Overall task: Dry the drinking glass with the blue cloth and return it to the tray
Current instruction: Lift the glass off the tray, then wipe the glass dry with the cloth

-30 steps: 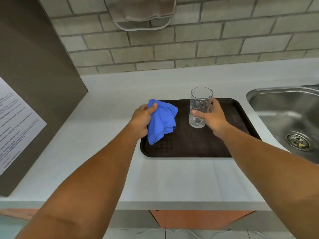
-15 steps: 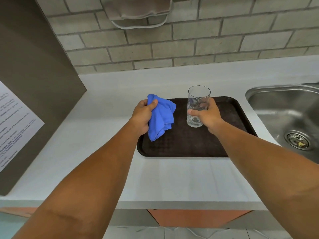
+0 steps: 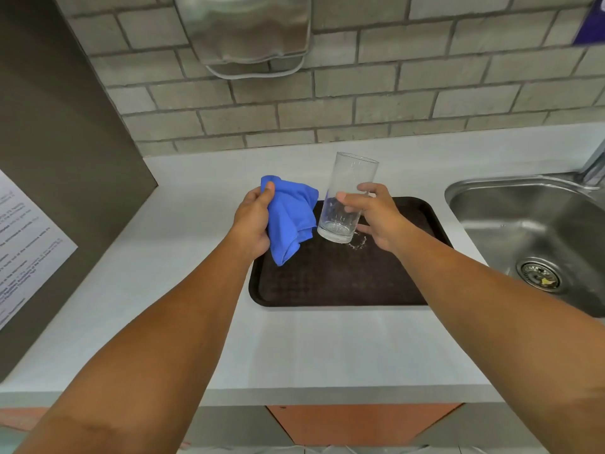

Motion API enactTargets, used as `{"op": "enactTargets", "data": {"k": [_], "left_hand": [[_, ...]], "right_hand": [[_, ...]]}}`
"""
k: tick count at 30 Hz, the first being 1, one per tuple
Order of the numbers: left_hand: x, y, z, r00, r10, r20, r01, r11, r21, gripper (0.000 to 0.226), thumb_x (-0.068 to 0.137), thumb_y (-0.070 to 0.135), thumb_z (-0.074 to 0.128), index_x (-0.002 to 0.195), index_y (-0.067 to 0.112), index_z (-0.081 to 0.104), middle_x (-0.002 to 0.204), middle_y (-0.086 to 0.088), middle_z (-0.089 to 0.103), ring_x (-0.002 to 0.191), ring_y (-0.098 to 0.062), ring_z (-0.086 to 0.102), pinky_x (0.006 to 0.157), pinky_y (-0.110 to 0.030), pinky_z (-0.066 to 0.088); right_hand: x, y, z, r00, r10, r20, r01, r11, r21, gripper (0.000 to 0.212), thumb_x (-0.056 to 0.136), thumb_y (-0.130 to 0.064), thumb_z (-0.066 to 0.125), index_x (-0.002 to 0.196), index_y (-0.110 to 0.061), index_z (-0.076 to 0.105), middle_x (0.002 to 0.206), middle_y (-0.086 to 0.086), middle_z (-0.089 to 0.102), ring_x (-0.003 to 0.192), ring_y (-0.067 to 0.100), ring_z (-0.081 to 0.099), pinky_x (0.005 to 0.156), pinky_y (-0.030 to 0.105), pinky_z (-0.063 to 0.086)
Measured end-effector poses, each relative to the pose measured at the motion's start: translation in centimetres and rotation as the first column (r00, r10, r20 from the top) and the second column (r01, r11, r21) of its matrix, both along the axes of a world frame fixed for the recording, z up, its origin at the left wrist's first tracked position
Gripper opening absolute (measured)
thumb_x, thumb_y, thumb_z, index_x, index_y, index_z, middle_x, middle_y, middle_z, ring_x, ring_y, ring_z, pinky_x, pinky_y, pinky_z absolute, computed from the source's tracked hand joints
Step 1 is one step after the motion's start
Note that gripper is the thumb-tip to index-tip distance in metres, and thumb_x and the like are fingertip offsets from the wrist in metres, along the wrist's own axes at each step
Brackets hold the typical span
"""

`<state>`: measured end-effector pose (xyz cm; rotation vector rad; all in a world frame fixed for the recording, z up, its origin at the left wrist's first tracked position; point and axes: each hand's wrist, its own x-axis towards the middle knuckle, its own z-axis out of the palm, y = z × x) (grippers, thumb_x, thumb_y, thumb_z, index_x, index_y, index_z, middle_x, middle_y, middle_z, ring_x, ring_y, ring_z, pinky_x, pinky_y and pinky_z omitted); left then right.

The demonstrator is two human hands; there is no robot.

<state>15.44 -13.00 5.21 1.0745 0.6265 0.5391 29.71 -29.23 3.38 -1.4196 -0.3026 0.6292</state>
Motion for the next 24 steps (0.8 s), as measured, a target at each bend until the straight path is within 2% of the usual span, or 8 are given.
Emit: {"op": "enactTargets", "data": {"k": [2,6,9,11,15,17,20,24], "left_hand": [[-0.1,-0.1,0.9,0.999,0.009,0.035,-0.009,1.000,-0.014,0.040,0.093,0.035,0.060,0.125,0.011,0.055,0.121,-0.013,0.065,0.110,-0.028,0.064,0.095,-0.048,0.051],[-0.2,-0.7,2.9,0.994,-0.022,0.105,0.019,1.000,0.025,0.028,0.094,0.030,0.060,0.118,0.016,0.058,0.121,-0.012,0.065,0.108,-0.027,0.065,0.091,-0.046,0.054],[-0.3,-1.5,4.1,0.986,-0.069,0.149,0.055,0.994,0.091,0.028,0.095,0.026,0.059,0.121,0.017,0.058,0.118,-0.011,0.066,0.103,-0.026,0.066,0.087,-0.044,0.056],[-0.5,-2.0,5.0,0.977,-0.099,0.187,0.074,0.988,0.134,0.030,0.095,0.023,0.058,0.124,0.015,0.056,0.115,-0.011,0.066,0.099,-0.026,0.066,0.086,-0.043,0.055],[-0.6,-3.2,6.5,0.958,-0.127,0.257,0.083,0.981,0.174,0.026,0.093,0.018,0.060,0.118,0.010,0.057,0.109,-0.012,0.066,0.094,-0.025,0.066,0.082,-0.039,0.056],[-0.5,-4.1,6.9,0.958,-0.121,0.261,0.073,0.980,0.188,0.021,0.091,0.016,0.064,0.111,0.010,0.061,0.102,-0.011,0.068,0.088,-0.025,0.065,0.076,-0.038,0.056],[-0.5,-5.4,7.2,0.965,-0.106,0.241,0.046,0.969,0.242,0.024,0.085,0.016,0.071,0.108,0.011,0.068,0.086,-0.005,0.072,0.072,-0.022,0.066,0.063,-0.036,0.056],[-0.6,-6.1,7.4,0.969,-0.119,0.216,0.038,0.938,0.346,0.026,0.080,0.018,0.076,0.105,0.024,0.073,0.076,-0.001,0.072,0.061,-0.021,0.064,0.054,-0.031,0.054]], "right_hand": [[-0.4,-0.2,0.9,0.999,0.036,-0.040,-0.034,0.999,0.035,0.052,0.079,-0.028,0.081,0.120,-0.021,0.050,0.112,0.002,0.063,0.099,0.017,0.062,0.093,0.046,0.052],[-1.5,-0.4,2.5,0.977,0.160,-0.140,-0.136,0.977,0.163,0.033,0.085,-0.036,0.075,0.106,-0.019,0.055,0.108,0.005,0.066,0.096,0.023,0.066,0.091,0.048,0.054],[-2.3,-0.3,3.6,0.957,0.235,-0.172,-0.193,0.954,0.230,0.031,0.089,-0.039,0.068,0.107,-0.018,0.054,0.108,0.009,0.065,0.094,0.026,0.065,0.097,0.047,0.050],[-2.8,-0.3,4.1,0.953,0.255,-0.165,-0.213,0.948,0.235,0.028,0.090,-0.044,0.064,0.103,-0.020,0.059,0.101,0.006,0.069,0.088,0.024,0.068,0.098,0.043,0.049],[-3.7,-0.2,4.6,0.942,0.249,-0.227,-0.177,0.939,0.294,0.031,0.089,-0.049,0.063,0.105,-0.023,0.062,0.105,0.006,0.071,0.101,0.030,0.066,0.111,0.051,0.040],[-4.4,0.0,4.9,0.940,0.237,-0.246,-0.152,0.936,0.319,0.034,0.089,-0.049,0.063,0.107,-0.021,0.062,0.108,0.006,0.068,0.097,0.028,0.067,0.111,0.051,0.041],[-5.5,0.2,5.5,0.952,0.186,-0.244,-0.102,0.942,0.321,0.039,0.089,-0.048,0.063,0.110,-0.016,0.063,0.109,0.011,0.063,0.091,0.029,0.067,0.108,0.050,0.044],[-6.4,0.1,6.1,0.975,0.126,-0.182,-0.059,0.940,0.335,0.027,0.092,-0.040,0.063,0.106,-0.017,0.061,0.099,0.010,0.064,0.076,0.025,0.068,0.095,0.048,0.055]]}}
